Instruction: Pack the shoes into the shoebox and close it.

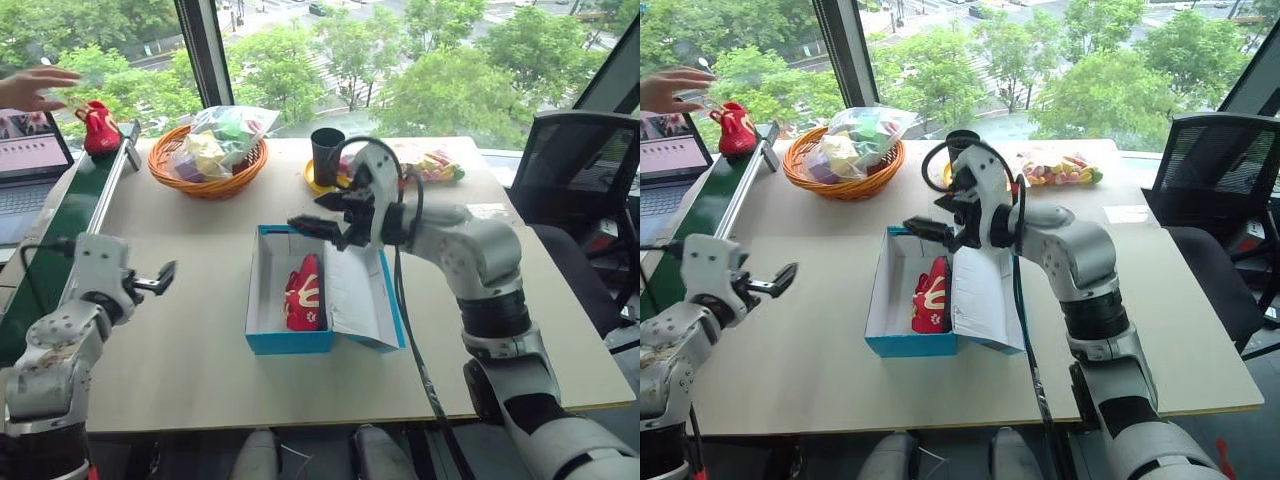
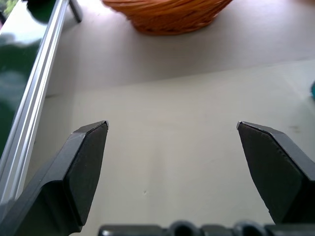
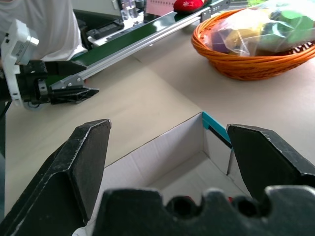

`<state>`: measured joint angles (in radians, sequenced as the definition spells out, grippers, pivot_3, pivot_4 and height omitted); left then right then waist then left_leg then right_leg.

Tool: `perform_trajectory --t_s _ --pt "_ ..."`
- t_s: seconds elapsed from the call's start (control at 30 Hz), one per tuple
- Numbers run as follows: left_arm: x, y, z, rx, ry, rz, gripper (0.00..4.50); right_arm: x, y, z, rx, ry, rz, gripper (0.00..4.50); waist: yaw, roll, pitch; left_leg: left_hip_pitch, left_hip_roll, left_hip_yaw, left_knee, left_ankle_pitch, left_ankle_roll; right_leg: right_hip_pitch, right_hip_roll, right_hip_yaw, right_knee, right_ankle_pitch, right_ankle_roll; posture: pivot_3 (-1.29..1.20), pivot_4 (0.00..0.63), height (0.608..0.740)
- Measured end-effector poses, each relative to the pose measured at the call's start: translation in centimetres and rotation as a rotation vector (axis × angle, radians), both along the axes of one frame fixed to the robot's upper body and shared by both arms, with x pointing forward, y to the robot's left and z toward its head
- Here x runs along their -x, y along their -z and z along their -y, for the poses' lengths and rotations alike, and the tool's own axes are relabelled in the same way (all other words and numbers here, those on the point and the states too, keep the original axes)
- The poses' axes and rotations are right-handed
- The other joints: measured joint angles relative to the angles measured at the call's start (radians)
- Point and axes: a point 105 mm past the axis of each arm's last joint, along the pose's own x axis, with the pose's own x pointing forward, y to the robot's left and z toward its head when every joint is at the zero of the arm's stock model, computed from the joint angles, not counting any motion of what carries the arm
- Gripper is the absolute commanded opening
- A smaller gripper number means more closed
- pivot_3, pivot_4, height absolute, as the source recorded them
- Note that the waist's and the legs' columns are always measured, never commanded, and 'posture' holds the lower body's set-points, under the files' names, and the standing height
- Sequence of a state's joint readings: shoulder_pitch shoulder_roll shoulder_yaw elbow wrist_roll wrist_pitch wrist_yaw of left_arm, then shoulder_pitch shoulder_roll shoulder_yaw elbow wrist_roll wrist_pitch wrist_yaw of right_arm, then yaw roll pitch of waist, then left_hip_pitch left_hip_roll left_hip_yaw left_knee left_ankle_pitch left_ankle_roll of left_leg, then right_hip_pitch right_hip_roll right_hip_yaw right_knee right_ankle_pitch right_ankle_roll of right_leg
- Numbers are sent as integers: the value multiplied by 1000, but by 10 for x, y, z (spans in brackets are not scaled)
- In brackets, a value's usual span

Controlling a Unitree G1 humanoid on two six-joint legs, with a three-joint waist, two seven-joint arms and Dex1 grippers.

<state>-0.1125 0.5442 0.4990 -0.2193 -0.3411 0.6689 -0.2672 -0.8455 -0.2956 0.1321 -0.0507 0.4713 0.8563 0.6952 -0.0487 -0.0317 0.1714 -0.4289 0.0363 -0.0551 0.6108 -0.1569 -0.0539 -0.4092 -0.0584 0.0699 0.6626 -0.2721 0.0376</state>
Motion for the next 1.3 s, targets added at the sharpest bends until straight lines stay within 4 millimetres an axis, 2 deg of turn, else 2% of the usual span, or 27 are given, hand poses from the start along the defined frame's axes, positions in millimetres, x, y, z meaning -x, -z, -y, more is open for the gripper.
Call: perform_trajectory --t_s 0.07,0.17,0.37,0.6,0.7,0.8,0.97,1.3 --pt "0 -5 -11 43 -83 70 4500 2 3 -3 -12 -15 39 4467 4 -1 0 0 0 0 1 0 0 0 0 0 1 0 0 0 150 734" --pt "0 -17 -26 -14 -164 115 4500 -2 6 -4 -9 2 112 4467 6 -1 0 1 -1 0 1 0 0 1 0 0 0 0 0 0 150 734" --pt "-8 -2 -46 -14 -208 48 4500 3 19 0 -30 -6 106 4467 7 -1 0 3 0 -1 0 0 0 3 0 -1 0 0 0 0 150 734" --pt "-21 -35 -89 -39 -230 125 4500 10 28 6 17 -18 170 4467 2 -2 0 4 0 0 -1 0 0 3 0 -1 0 0 0 0 150 734" --pt "-20 -30 -106 -54 -231 108 4500 12 38 5 36 -15 166 4467 -2 -2 0 4 0 0 -1 0 0 3 0 0 0 0 0 0 150 734" --pt "-21 -22 -121 -39 -249 73 4500 14 36 0 21 -25 171 4467 3 -2 0 4 0 0 -1 0 0 2 0 -1 1 0 0 0 150 734" --pt "-30 -31 -131 -13 -260 80 4500 21 32 -6 20 -60 195 4467 13 -4 -1 4 0 0 -1 0 0 3 0 -1 0 0 0 0 150 734" --pt "-46 -33 -130 -14 -240 49 4500 22 32 -6 21 -66 195 4467 3 -4 -1 4 0 0 -1 0 0 3 0 -1 1 0 0 0 150 734"
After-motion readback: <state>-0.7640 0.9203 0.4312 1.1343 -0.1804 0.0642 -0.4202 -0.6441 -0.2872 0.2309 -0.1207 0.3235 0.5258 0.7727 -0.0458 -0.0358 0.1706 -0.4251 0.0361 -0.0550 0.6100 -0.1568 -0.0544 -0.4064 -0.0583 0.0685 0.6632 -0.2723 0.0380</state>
